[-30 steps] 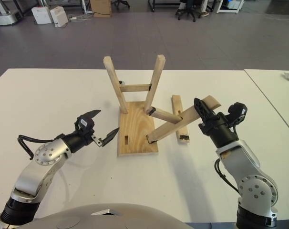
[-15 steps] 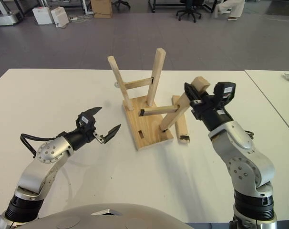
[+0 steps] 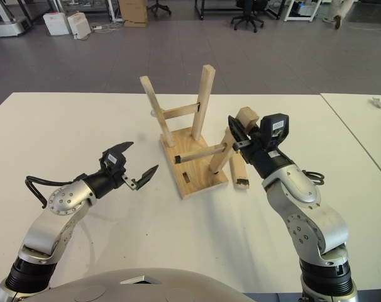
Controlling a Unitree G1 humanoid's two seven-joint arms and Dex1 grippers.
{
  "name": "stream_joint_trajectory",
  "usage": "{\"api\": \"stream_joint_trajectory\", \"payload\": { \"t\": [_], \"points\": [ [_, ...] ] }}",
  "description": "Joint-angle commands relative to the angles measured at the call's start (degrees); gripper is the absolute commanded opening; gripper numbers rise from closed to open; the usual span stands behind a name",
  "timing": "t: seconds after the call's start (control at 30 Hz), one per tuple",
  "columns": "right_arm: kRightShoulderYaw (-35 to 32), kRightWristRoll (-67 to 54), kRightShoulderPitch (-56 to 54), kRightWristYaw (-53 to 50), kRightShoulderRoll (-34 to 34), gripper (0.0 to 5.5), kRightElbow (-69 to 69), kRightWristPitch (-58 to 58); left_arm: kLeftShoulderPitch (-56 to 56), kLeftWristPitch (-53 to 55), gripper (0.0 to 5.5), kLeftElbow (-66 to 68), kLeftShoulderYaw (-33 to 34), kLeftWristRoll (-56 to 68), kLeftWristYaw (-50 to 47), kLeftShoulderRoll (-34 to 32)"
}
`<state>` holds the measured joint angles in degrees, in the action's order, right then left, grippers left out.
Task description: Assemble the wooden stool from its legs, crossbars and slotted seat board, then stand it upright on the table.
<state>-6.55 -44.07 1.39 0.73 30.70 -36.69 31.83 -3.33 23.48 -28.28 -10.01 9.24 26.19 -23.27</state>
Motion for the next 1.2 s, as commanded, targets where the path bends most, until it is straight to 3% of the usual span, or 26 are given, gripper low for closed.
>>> {"api": "stream_joint_trajectory", "payload": {
  "t": [0.03,0.3,0.33,0.6,0.83,0.97,1.2],
  "points": [
    [1.9,1.4,4.1,0.5,0.3,1.05,4.7,7.4,1.1,0.3,5.4,0.8,-0.2,-0.8,0.4,-0.4],
    [-4.6,-5.4,-2.6,2.7,-1.8,1.05,1.5,3.7,2.0,-0.5,5.4,2.0,0.1,-1.1,0.6,-0.2],
    [-5.3,-6.4,-3.2,2.9,-2.2,1.4,1.1,3.3,2.0,-0.6,5.4,2.1,0.1,-1.1,0.6,-0.1],
    [-11.4,-13.3,-8.8,3.1,-2.1,2.66,-0.3,2.7,2.3,-1.3,5.4,3.0,0.2,-1.2,0.7,0.2],
    [-20.7,-23.8,-24.3,0.6,6.7,3.81,8.2,4.6,2.3,-1.6,5.4,3.4,0.1,-1.3,0.6,0.4],
    [-17.0,-14.7,-23.7,0.5,8.5,4.67,17.2,6.1,3.3,-1.9,5.4,4.3,0.0,-1.4,0.8,0.5],
    [-1.9,-1.6,-11.0,4.5,4.6,4.67,26.8,14.0,4.9,-2.5,5.4,5.7,0.3,-1.5,1.2,0.3]
  ]
}}
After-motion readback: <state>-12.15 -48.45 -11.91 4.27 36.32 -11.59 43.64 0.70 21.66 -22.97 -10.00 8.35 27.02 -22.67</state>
